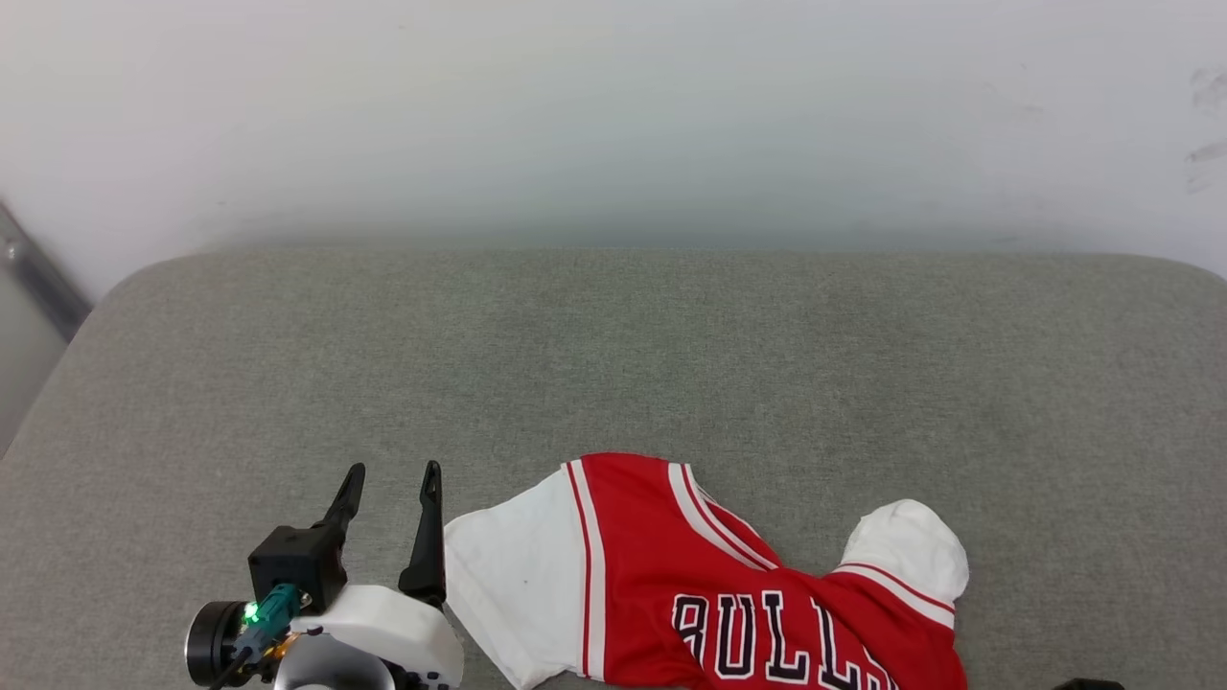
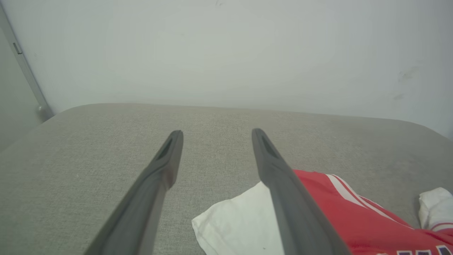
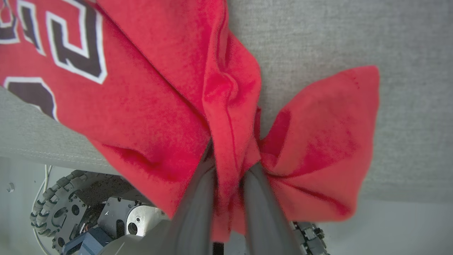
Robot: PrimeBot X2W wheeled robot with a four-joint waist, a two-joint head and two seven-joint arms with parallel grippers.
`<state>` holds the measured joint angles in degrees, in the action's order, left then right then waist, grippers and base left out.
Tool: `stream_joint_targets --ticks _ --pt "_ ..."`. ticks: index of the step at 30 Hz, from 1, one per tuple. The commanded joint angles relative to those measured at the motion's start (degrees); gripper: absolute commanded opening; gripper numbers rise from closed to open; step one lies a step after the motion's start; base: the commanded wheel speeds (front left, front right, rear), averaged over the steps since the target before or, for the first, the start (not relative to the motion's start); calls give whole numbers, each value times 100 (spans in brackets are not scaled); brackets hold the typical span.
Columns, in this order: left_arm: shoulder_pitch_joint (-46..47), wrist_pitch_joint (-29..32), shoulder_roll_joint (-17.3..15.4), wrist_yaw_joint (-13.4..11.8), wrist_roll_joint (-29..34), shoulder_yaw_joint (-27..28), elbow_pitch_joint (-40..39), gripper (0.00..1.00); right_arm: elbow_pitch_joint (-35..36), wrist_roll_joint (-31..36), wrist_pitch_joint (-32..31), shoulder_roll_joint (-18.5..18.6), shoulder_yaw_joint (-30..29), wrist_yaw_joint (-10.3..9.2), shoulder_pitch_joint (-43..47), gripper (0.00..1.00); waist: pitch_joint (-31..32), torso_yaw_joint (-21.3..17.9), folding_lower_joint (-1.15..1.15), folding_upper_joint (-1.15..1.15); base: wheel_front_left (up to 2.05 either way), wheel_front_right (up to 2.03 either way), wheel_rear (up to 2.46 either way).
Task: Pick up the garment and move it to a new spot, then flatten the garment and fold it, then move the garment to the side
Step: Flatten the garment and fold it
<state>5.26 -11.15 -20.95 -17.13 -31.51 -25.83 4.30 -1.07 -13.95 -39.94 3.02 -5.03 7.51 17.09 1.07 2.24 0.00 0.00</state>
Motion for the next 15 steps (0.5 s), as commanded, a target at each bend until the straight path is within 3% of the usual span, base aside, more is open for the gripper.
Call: stream_joint_targets --ticks 1,9,15 --pt "-43 17 -14 -23 1 5 -30 100 -51 -121 175 -13 13 -4 -6 100 -9 -40 0 0 0 0 0" --pt "-140 85 -30 -102 -78 21 -144 100 -21 -573 2414 -19 -87 -3 -421 100 19 -111 0 0 0 0 0" --pt "-170 130 -47 -131 -120 32 -147 100 126 -414 3473 -19 -207 -3 -840 100 66 -96 0 0 0 0 0"
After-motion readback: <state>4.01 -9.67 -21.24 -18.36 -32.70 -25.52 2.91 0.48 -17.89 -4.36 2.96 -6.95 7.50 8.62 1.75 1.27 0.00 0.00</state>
